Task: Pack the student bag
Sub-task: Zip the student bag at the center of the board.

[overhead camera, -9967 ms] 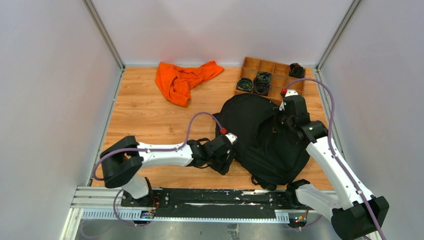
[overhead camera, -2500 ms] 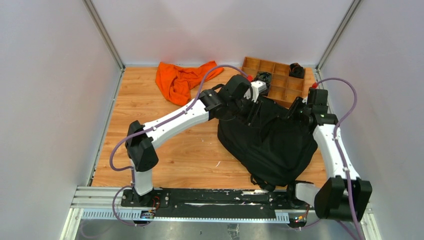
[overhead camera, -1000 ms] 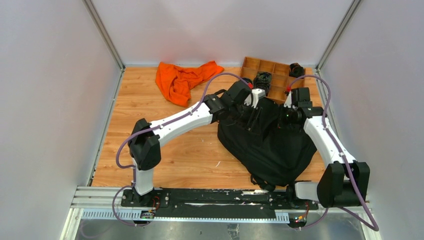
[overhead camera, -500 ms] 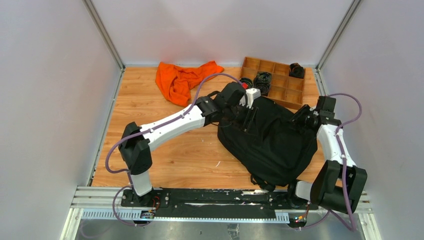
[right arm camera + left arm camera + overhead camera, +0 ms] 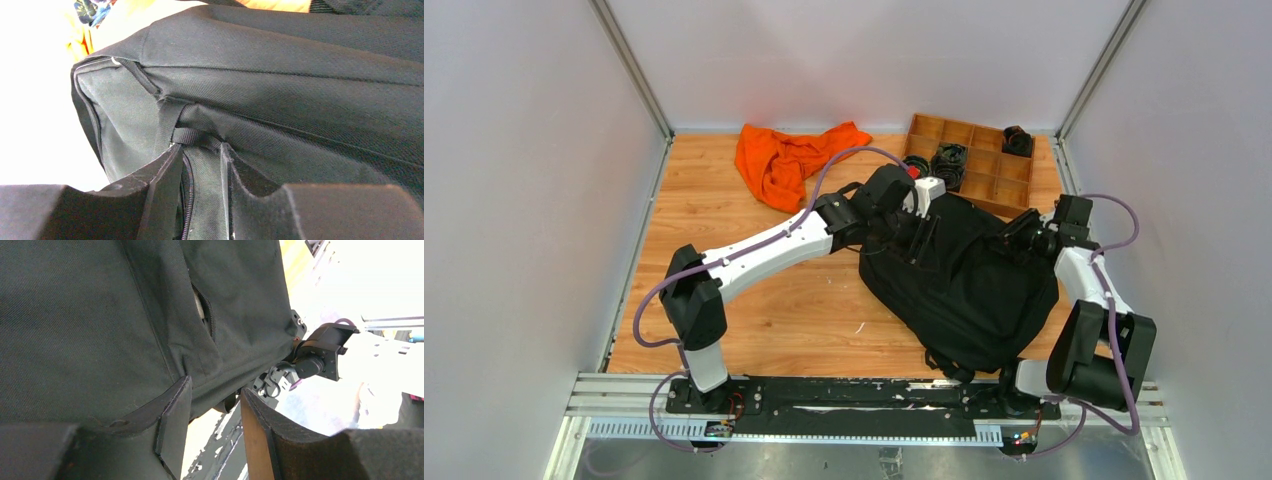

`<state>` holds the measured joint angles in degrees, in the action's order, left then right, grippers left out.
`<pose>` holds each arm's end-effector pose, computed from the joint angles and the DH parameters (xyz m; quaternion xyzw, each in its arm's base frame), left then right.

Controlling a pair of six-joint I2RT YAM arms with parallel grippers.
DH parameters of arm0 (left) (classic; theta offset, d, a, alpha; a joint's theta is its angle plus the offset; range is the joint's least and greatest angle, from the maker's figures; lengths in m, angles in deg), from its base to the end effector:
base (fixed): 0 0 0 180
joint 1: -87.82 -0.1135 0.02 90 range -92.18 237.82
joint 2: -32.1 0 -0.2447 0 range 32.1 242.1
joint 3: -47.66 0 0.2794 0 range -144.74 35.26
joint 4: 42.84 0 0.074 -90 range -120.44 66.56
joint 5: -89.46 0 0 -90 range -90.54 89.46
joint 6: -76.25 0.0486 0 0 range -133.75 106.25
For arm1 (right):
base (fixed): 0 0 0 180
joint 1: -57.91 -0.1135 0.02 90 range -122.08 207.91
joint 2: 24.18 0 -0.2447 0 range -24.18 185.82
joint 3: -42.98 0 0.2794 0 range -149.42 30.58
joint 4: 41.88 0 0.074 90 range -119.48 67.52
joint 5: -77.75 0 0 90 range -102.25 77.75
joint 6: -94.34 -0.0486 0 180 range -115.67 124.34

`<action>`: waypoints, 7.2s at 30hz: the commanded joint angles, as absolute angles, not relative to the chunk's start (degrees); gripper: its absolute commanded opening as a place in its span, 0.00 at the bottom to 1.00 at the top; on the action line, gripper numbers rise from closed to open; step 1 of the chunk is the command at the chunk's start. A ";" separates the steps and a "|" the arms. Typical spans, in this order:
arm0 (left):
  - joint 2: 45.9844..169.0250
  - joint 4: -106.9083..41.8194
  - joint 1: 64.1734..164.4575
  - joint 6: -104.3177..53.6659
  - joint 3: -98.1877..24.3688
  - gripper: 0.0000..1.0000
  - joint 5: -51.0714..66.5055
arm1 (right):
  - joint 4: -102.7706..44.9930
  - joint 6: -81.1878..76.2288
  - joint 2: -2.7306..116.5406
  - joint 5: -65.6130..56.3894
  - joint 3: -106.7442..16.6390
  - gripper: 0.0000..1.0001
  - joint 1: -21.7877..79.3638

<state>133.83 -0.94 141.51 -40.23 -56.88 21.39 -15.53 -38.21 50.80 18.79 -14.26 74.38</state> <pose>0.2467 -0.3663 0.2917 0.2880 0.8423 -0.4031 0.2122 0.3003 -0.0627 0.1842 0.3462 0.8235 0.3248 0.3105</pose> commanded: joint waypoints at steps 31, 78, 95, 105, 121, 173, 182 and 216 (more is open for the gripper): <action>136.29 -4.59 141.17 -42.84 -57.33 0.47 26.36 | -15.27 -17.59 54.42 16.42 -17.00 0.30 72.30; 147.03 -16.36 140.29 -58.69 -66.32 0.33 34.53 | -8.32 -22.20 31.03 4.42 -12.79 0.00 57.16; 156.35 -18.87 138.97 -66.55 -72.21 0.45 35.00 | -8.09 -20.19 29.52 4.58 -10.29 0.00 62.13; 161.39 -23.20 138.62 -76.12 -73.48 0.49 33.84 | -10.86 -20.89 28.71 10.27 -9.94 0.00 62.13; 166.23 -31.47 138.53 -84.36 -73.48 0.49 33.73 | -11.03 -19.77 29.36 14.03 -10.02 0.00 62.13; 167.64 11.70 135.49 -43.18 -98.13 0.62 22.71 | -10.67 -13.84 47.85 5.40 -14.78 0.31 61.17; 175.32 8.44 135.45 -44.59 -102.79 0.63 23.20 | -14.01 -15.45 47.90 9.18 -12.84 0.00 61.17; 172.14 -22.92 136.55 -67.80 -89.01 0.00 29.84 | -4.52 -17.56 31.28 14.46 -7.36 0.00 53.44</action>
<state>175.19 -14.85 136.07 -64.29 -90.98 32.86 -9.12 -15.59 34.11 8.92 -9.56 56.81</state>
